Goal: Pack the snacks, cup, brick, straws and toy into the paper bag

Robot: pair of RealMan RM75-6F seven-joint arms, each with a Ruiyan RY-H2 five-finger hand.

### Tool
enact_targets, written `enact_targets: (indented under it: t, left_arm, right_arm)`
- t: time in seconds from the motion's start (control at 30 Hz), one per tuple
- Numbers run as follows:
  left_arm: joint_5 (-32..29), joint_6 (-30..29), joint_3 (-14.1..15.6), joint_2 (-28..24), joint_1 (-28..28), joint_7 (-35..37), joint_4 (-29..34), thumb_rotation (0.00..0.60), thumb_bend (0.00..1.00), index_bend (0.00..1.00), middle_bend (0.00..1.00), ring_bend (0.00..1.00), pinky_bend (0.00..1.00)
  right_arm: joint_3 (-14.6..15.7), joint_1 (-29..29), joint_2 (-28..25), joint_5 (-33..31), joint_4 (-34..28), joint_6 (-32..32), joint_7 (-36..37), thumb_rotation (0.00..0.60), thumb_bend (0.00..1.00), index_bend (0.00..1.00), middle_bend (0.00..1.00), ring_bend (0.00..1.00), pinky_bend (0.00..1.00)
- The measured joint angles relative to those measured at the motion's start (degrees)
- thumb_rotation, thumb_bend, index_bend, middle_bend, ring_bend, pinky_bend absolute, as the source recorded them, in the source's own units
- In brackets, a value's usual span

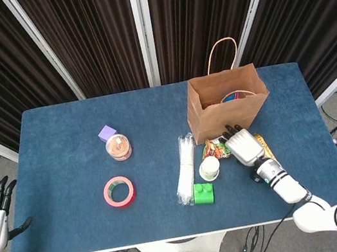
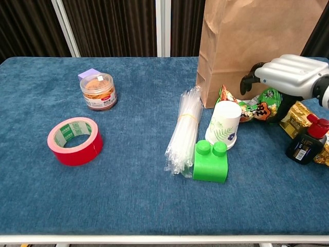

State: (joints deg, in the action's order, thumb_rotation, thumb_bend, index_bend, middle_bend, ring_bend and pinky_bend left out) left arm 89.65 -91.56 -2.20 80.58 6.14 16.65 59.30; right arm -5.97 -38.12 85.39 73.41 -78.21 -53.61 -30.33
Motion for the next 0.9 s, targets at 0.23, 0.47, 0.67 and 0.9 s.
enact_targets:
  t: [0.23,0.47,0.67,0.9]
  left_arm:
    - [0.0,0.0,-0.1,0.6,0.1,0.6,-1.1,0.600,0.18,0.11,0.11,0.01,0.14]
    - [-0.1,-0.1,-0.1,0.9,0.1,0.8,-1.7,0.600,0.18,0.11,0.11,0.01,0.14]
    - [0.0,-0.4,-0.1,0.9,0.0,1.2,-2.1,0.600,0.18,0.11,0.10,0.01,0.14]
    - [0.0,-0.4,0.0,1.0,-0.2,1.7,-2.4,0.600,0.18,0.11,0.11,0.01,0.14]
  right_arm:
    - [0.5,-0.1,4.0,0.2,5.2,-1.0,-0.2,0.600,0.01,0.30,0.28,0.13,0.25]
    - [0.7,-0.2,6.4,0.0,8.4,-1.1,0.0,0.600,0.02,0.30,0.29,0.18,0.28]
    - [0.9,-0.1,8.6,0.2,11.3,-1.4,1.1,0.600,0.07,0.35,0.32,0.26,0.37]
    - [0.4,0.2,10.7,1.1,14.2,-3.0,3.3,0.600,0.23,0.57,0.47,0.41,0.53]
